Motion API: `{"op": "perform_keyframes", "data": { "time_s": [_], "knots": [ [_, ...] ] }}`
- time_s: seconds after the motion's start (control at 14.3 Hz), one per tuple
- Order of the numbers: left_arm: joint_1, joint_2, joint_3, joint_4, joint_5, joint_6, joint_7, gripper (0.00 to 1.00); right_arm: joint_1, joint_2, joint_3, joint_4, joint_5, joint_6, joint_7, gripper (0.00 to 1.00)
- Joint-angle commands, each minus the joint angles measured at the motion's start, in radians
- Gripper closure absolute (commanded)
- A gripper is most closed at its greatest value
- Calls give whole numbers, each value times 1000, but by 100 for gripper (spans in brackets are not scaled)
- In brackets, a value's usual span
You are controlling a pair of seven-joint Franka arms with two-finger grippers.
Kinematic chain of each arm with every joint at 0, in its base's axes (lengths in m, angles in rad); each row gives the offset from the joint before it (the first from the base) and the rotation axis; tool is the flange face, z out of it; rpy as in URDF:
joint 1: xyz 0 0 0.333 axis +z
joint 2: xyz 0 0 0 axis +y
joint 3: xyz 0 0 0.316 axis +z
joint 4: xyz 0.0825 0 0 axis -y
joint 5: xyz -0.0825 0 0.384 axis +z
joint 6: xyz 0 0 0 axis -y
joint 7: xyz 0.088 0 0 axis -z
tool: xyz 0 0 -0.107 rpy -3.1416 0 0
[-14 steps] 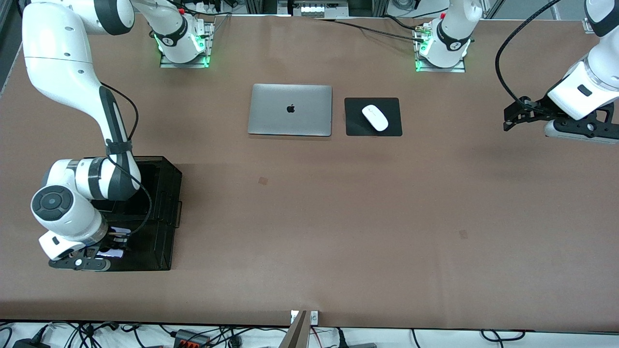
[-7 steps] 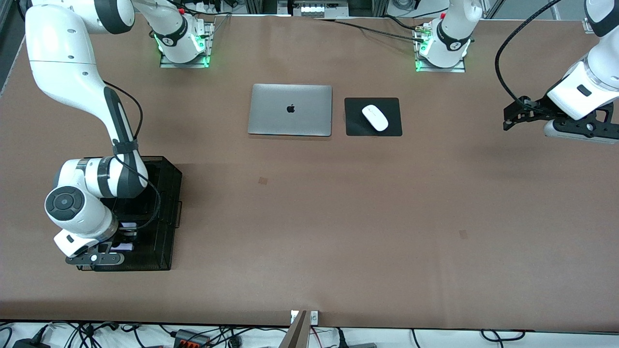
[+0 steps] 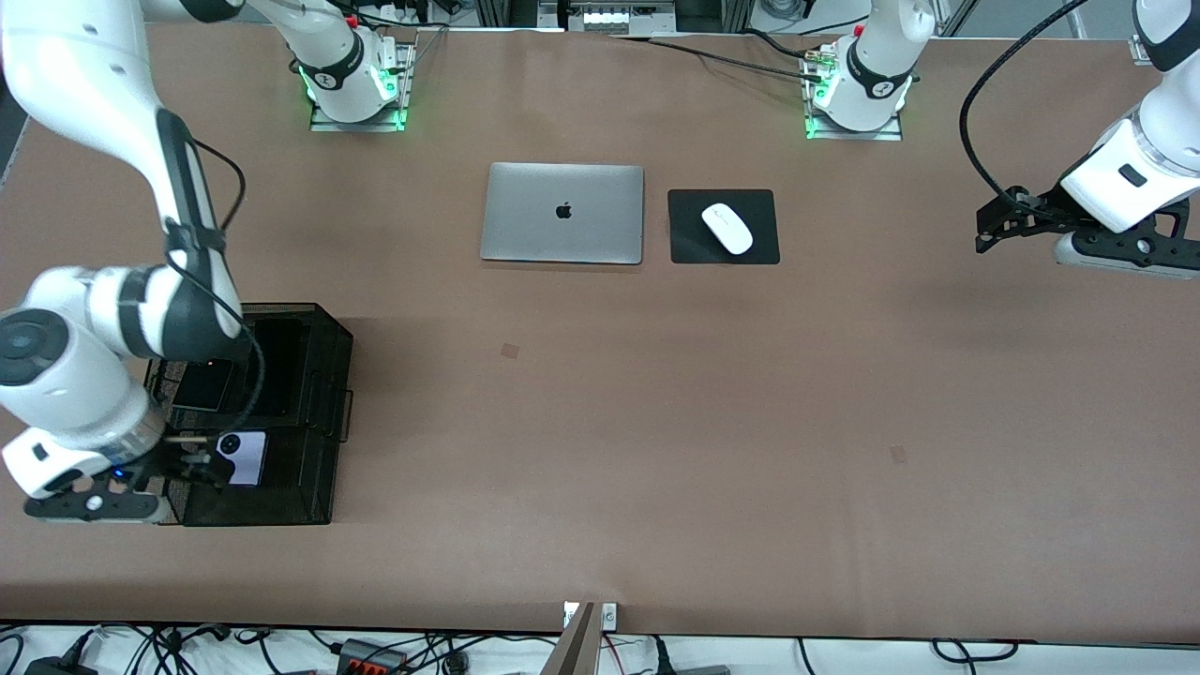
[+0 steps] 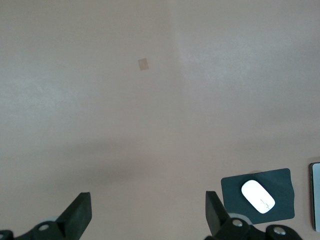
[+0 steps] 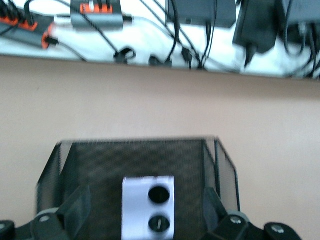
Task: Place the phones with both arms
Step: 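Lower the lavender phone into the basket, release, and withdraw the right gripper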
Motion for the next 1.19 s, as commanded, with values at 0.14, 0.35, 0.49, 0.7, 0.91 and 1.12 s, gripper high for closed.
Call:
{"op": "perform_keyframes", "data": {
  "time_s": [0.14, 0.35, 0.49, 0.7, 0.91, 1.12],
  "knots": [
    [-1, -5, 1, 14, -9, -25, -5, 0, -10, -135, 7, -24, 95, -316, -8, 0],
    [-1, -5, 1, 14, -9, -25, -5, 0, -7, -230, 10, -24, 99, -422, -20, 0],
    [1, -5, 1, 14, -9, -25, -5, 0, -8, -279, 8, -24, 101, -481, -12, 0],
    [1, -5, 2, 14, -9, -25, -4, 0, -27, -345, -3, -24, 147, -532, -26, 0],
    [1, 11, 5, 38, -17, -20, -20, 0, -57, -376, -13, -27, 205, -632, -40, 0],
    [-1, 65, 9, 124, -9, -26, -22, 0, -91, -382, -13, -32, 198, -649, -124, 0]
  ]
}}
